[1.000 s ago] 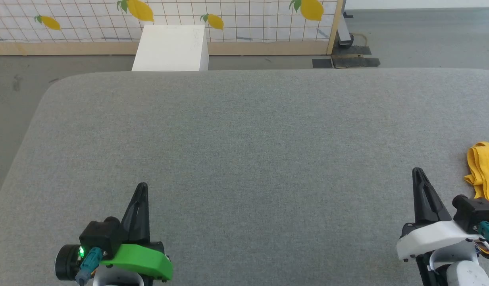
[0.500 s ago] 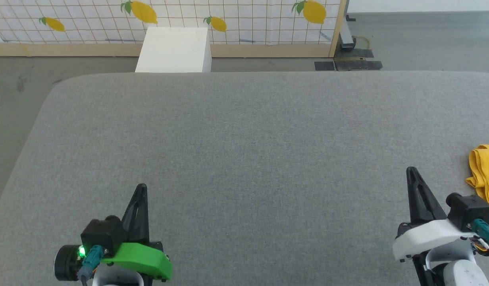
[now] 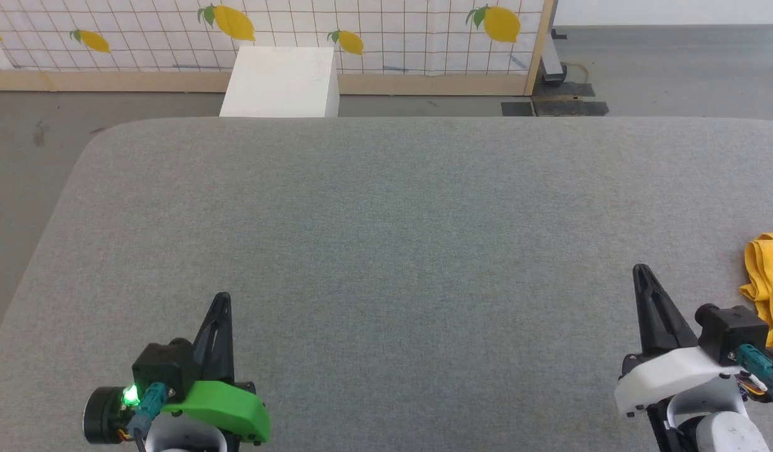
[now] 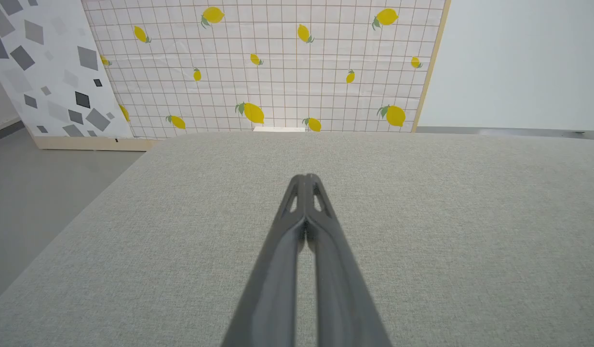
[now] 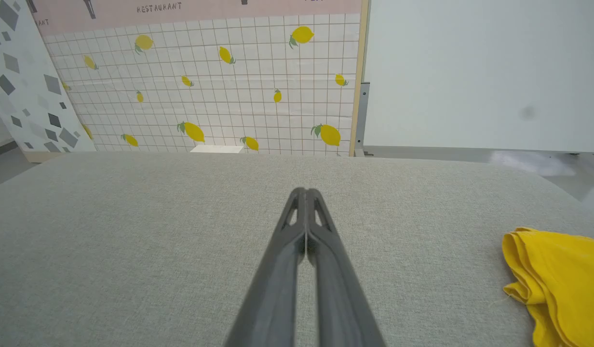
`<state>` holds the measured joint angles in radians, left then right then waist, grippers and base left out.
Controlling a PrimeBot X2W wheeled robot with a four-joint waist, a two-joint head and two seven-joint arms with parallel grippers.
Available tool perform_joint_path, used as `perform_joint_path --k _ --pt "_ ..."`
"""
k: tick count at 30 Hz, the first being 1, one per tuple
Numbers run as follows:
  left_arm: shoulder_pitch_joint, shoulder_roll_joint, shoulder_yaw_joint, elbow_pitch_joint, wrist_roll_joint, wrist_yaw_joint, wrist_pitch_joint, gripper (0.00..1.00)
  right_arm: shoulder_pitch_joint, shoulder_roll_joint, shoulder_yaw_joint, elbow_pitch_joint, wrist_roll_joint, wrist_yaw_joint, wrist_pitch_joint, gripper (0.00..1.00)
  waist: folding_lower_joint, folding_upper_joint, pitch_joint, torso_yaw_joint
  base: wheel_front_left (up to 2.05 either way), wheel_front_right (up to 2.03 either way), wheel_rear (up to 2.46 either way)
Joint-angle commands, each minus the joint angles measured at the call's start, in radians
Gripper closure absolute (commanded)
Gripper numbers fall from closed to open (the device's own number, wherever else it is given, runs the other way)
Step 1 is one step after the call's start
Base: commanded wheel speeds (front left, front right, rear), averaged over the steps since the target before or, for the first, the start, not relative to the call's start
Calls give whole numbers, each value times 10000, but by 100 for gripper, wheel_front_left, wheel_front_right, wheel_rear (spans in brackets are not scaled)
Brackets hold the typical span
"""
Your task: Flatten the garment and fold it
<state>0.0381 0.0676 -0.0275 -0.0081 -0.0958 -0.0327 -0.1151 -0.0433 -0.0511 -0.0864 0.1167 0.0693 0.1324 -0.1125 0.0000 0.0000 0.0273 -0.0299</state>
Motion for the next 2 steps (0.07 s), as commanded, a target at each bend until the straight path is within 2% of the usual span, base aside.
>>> perform_joint_path --k 1,2 --pt "-200 -54 45 29 108 62 73 100 116 5 68 -105 -95 -10 75 100 0 0 -8 9 0 0 0" --pt "-203 -56 49 30 122 66 91 100 121 5 81 -123 -105 -10 93 100 0 0 -12 14 0 0 0"
